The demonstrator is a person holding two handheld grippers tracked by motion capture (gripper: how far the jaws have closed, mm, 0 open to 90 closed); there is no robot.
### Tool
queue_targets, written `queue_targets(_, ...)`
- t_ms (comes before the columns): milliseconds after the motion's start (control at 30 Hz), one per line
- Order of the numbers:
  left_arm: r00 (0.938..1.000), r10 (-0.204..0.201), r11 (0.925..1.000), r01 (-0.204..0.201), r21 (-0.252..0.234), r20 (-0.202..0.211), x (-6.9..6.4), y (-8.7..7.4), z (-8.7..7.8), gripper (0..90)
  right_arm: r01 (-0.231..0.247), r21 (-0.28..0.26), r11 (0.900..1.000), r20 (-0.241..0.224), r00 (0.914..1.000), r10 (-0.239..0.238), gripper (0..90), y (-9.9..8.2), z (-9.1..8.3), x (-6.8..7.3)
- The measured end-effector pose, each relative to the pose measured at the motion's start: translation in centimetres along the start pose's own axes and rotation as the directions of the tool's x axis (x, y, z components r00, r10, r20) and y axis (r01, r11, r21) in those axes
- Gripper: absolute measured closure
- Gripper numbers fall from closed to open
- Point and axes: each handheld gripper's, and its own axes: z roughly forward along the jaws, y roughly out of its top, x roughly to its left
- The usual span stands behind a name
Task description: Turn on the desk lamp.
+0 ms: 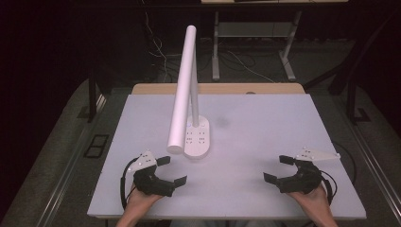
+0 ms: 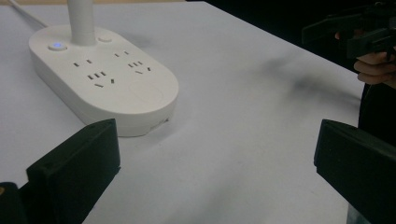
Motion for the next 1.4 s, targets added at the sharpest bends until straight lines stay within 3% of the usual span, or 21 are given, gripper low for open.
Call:
queue_targets(633,1.0000,0.010,0.9999,-0.010,0.007,-0.001,-0.2,0.0,0.1,0.0,0.000,0.008,1.0000,-0.007,1.0000,0.000,0.6,0.2,-0.4,0.2)
queue_targets(833,0.9998,0.005,1.0000,-0.005,-0.003,-0.019,-0.2,0.0,-0.1,0.0,-0.003,0.025,0.9997,0.002,1.0000,0.003,0.7,0.4,-0.5,0.1)
queue_targets(1400,0.9997,0.002,1.0000,-0.002,0.003,-0.026,-0.2,-0.1,0.2,0.0,0.018,0.066,0.9977,-0.016,0.9997,-0.017,0.6,2.0,-0.3,-0.3)
